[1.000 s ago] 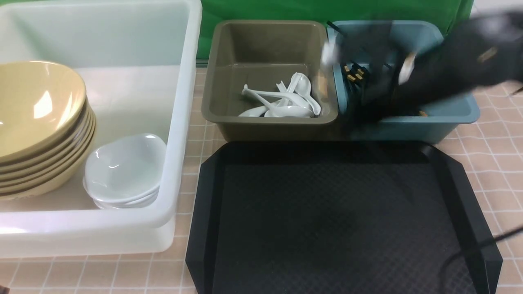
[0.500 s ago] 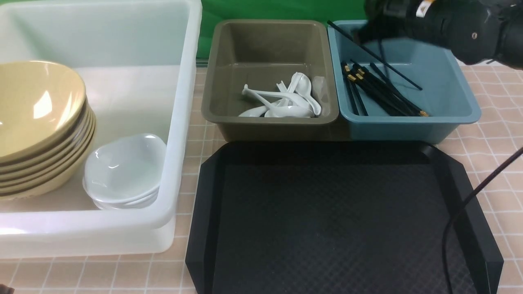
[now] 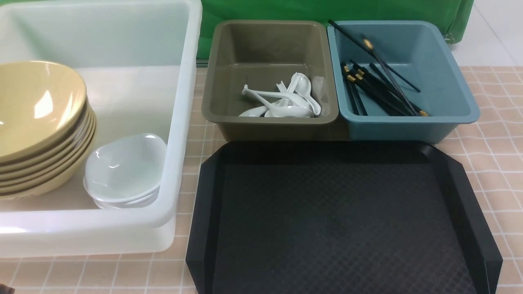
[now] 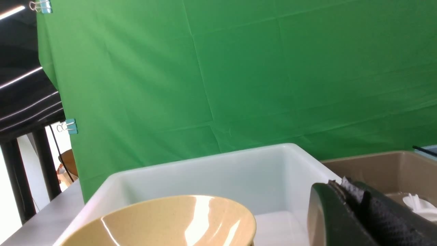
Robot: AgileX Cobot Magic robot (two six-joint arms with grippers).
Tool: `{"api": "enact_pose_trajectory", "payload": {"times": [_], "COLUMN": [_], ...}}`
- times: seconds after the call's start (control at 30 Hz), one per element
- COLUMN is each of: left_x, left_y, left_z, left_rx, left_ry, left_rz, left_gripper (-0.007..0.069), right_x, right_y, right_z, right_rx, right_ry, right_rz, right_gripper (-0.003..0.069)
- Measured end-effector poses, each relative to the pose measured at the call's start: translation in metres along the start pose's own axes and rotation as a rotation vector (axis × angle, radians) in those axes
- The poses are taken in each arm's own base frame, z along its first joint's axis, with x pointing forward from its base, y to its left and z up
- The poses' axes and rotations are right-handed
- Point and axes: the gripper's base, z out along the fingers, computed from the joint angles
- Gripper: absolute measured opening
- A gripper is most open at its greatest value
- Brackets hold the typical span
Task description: On brown table put chopsticks spoon bowls plates into blue grey white boxes.
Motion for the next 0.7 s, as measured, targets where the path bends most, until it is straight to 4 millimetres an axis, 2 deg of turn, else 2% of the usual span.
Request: {"api": "enact_pose_trajectory", "payload": {"times": [0.07,0.1,0.13,0.2,0.23,0.33,0.37,0.4,0.47,0.6,0.7], "left_x": [0.000,0.001,0.002,0.002,0.002,0.002,0.002,0.002,0.002,0.002,0.002], "left_y": [0.000,-0.001,-0.001,-0.001,-0.001,-0.001,-0.001,-0.001,-0.001,-0.001,-0.001], "left_z": [0.000,0.000,0.000,0.000,0.000,0.000,0.000,0.000,0.000,0.000,0.000], "left_rx": [0.003,0.006,0.010,0.012,0.012,0.013,0.013,0.013,0.014,0.014,0.014], "left_ry": [0.005,0.011,0.018,0.022,0.023,0.024,0.024,0.024,0.025,0.025,0.025], "left_rz": [0.000,0.000,0.000,0.000,0.000,0.000,0.000,0.000,0.000,0.000,0.000], "left_gripper": [-0.0007,-0.0007,-0.0007,-0.0007,-0.0007,-0.0007,-0.0007,-0.0007,-0.0007,-0.0007,-0.0007], "right_x": [0.000,0.011,0.027,0.055,0.077,0.134,0.137,0.171,0.198,0.242,0.258], "right_y": [0.000,0.003,0.007,0.015,0.021,0.036,0.036,0.045,0.053,0.064,0.069], "right_z": [-0.023,-0.035,-0.063,-0.085,-0.096,-0.108,-0.111,-0.115,-0.120,-0.125,-0.128], "right_rx": [0.019,0.024,0.044,0.052,0.054,0.045,0.047,0.034,0.023,-0.003,-0.009], "right_ry": [-0.064,-0.076,-0.138,-0.161,-0.165,-0.118,-0.123,-0.068,-0.023,0.081,0.130], "right_rz": [-0.006,-0.008,-0.005,0.005,0.007,0.010,0.010,0.010,0.011,0.049,0.129], "right_gripper": [0.0050,0.0041,0.0036,0.0036,0.0036,0.0036,0.0036,0.0036,0.0036,0.0036,0.0036]}}
